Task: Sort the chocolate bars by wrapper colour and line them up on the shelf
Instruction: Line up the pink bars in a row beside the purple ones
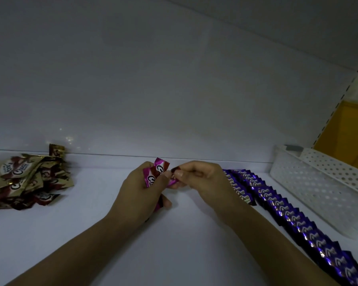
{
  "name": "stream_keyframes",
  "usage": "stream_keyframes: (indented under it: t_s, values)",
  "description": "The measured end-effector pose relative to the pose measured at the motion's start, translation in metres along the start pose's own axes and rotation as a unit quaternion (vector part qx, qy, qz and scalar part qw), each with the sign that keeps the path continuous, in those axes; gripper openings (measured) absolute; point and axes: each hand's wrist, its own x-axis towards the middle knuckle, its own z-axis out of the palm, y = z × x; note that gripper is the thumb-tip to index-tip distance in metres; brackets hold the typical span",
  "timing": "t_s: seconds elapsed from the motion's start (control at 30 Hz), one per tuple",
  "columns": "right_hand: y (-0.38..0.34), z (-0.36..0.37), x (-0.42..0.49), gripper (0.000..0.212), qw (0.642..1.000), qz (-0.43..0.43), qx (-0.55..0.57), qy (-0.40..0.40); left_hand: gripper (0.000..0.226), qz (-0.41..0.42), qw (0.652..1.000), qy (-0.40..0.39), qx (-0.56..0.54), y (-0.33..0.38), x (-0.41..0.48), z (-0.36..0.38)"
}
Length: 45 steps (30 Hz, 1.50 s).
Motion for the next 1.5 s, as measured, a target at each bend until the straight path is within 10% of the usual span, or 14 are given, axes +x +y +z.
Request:
stream_keyframes:
  t_s: [0.5, 0.73, 0.9, 1.5]
  values:
    - [0.008, -0.013, 0.004, 0.024, 0.993, -0.018, -0.108, 0.036, 0.011, 0.0, 0.999, 0.038, 0.029, -0.006, 0.002, -0.001]
    - [0.011, -0.02, 0.004, 0.007, 0.938, -0.057, -0.341, 0.023, 0.014, 0.043, 0.993, 0.01, 0.113, -0.005, -0.001, 0.002]
    - [0.017, -0.036, 0.008, 0.013, 0.829, -0.028, -0.553, 0.082, 0.026, 0.004, 0.996, 0.022, 0.092, -0.003, 0.001, 0.005]
    - [0.038, -0.023, 0.021, 0.021, 0.791, -0.036, -0.599, 0.115, 0.011, 0.021, 0.999, -0.002, 0.043, 0.001, -0.003, 0.006]
